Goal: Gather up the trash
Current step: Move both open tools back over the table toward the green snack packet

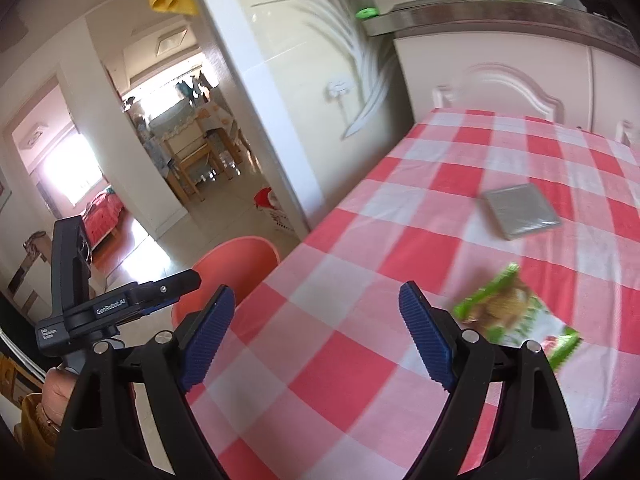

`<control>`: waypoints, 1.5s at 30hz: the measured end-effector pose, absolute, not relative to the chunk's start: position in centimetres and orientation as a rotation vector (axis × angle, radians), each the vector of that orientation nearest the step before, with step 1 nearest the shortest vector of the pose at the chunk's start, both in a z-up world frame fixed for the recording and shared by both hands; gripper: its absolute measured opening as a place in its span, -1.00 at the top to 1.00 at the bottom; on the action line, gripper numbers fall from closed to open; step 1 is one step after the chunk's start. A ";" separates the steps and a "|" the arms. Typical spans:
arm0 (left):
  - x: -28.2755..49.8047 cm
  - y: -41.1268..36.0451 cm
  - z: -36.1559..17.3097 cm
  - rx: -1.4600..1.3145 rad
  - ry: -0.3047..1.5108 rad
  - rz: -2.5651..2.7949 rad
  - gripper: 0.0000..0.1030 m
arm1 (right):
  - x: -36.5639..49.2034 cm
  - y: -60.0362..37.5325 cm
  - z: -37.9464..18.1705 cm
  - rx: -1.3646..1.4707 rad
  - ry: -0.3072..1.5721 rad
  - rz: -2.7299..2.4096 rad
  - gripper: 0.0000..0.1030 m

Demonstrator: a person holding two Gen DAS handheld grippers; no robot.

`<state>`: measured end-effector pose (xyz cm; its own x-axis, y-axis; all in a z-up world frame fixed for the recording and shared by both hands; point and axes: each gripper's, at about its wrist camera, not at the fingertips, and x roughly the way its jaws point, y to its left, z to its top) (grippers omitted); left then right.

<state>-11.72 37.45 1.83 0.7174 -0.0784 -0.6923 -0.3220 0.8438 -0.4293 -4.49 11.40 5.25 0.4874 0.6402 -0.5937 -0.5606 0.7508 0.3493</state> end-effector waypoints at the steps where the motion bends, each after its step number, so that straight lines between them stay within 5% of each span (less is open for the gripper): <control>1: -11.6 36.9 2.0 -0.555 0.770 0.136 -0.76 | -4.4 10.7 5.3 0.125 0.768 0.726 -0.65; 45: -6.9 21.0 4.7 -0.277 0.891 -0.003 -0.77 | -2.5 -1.6 6.0 0.131 0.676 0.512 -0.66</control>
